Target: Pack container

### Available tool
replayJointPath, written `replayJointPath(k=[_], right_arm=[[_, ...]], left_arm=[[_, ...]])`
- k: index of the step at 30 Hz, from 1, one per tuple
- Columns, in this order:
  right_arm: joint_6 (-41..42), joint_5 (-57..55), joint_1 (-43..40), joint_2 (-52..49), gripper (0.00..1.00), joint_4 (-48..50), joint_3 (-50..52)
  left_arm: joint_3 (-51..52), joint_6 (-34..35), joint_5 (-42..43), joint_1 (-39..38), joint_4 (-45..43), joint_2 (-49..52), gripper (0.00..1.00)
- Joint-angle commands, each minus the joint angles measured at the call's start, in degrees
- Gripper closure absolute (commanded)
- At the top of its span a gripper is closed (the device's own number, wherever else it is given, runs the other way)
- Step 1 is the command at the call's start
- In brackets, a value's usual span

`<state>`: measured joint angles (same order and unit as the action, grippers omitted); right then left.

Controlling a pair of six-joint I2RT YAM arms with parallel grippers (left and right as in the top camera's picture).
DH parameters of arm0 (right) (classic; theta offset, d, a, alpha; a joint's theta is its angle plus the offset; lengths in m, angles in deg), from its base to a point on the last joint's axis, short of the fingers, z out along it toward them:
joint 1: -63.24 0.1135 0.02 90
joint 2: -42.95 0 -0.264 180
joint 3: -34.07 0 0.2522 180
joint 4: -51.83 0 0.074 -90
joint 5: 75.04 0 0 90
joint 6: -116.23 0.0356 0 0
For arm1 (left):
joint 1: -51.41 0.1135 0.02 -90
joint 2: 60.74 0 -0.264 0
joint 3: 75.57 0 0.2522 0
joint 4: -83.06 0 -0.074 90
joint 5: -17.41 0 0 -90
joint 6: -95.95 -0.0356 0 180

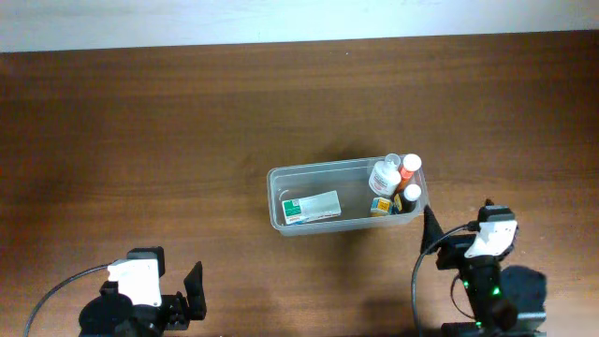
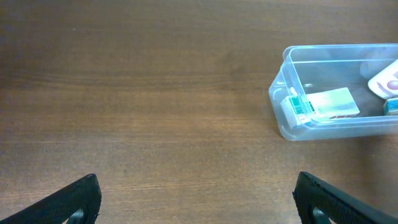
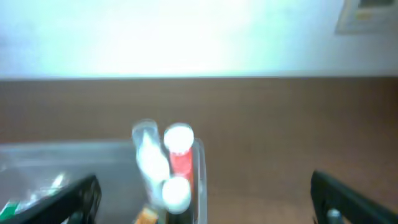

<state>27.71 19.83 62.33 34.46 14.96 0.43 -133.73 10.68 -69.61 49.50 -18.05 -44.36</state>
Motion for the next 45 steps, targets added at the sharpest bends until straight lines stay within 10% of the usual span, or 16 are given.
replayJointPath(k=[1, 7, 45], right_arm=[[0.22, 0.15, 1.38, 5.68, 0.02, 8.5, 8.11], [0.22, -1.09, 1.4, 8.31, 0.02, 27.43, 19.76], [0.26, -1.01, 1.27, 7.96, 0.02, 18.99, 19.56]], left_arm=[[0.07, -0.9, -0.02, -0.07, -0.11, -0.28, 0.01], [0.07, -0.9, -0.02, -0.07, -0.11, -0.28, 0.01], [3.89, -1.33, -3.04, 2.12, -2.89, -5.95, 0.01]])
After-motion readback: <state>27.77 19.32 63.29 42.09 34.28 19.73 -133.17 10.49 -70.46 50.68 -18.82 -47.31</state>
